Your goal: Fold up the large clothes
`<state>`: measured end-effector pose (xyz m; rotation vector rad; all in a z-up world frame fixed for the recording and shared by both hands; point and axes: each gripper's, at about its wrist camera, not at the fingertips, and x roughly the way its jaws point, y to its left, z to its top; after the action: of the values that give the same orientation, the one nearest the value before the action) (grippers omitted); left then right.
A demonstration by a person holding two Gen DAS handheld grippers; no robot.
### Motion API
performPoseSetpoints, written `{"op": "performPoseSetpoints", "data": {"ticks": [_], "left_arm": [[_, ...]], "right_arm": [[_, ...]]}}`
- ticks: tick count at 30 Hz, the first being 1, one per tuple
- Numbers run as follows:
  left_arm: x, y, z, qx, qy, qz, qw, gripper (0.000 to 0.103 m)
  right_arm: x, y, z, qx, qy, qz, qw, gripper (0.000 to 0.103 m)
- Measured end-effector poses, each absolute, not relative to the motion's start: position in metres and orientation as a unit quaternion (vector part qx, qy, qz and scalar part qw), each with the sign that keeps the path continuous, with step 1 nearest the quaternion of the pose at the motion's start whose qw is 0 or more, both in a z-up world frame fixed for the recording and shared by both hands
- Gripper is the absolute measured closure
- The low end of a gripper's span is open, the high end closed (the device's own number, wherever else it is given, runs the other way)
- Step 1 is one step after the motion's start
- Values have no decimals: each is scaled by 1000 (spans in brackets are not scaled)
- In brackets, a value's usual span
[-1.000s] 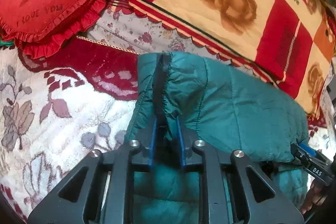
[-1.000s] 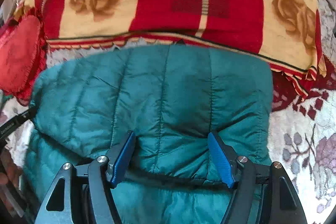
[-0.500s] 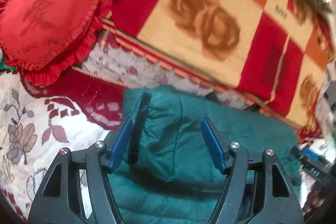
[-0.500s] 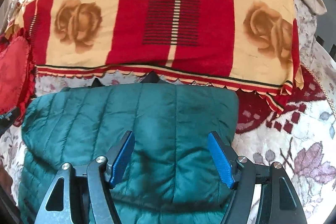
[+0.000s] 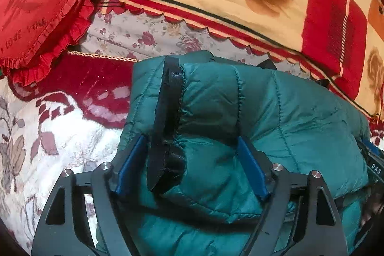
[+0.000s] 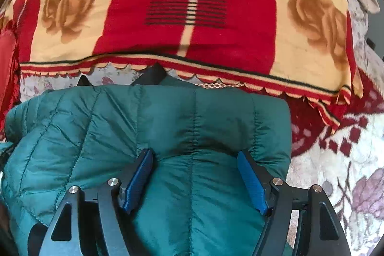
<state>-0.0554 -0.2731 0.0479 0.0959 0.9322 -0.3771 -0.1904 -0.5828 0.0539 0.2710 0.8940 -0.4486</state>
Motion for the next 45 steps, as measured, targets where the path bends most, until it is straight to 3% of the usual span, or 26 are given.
{"op": "performPoseSetpoints", "data": {"ticks": [12, 23, 37, 45], "left_arm": [[-52, -269, 42, 27, 452, -186, 872, 23], [-49, -264, 39, 2, 454, -203, 868, 20], [-51, -264, 39, -1, 450, -203, 870, 20], [-51, -267, 38, 2, 450, -214, 867, 13]], "right_arm": [[-212, -532, 107, 115, 403, -172, 892, 34], [-198, -500, 65, 53, 435, -179, 881, 33], [-248, -534, 101, 95, 390, -190, 896, 34], [-244, -569, 52, 121, 441, -219, 862, 34]]}}
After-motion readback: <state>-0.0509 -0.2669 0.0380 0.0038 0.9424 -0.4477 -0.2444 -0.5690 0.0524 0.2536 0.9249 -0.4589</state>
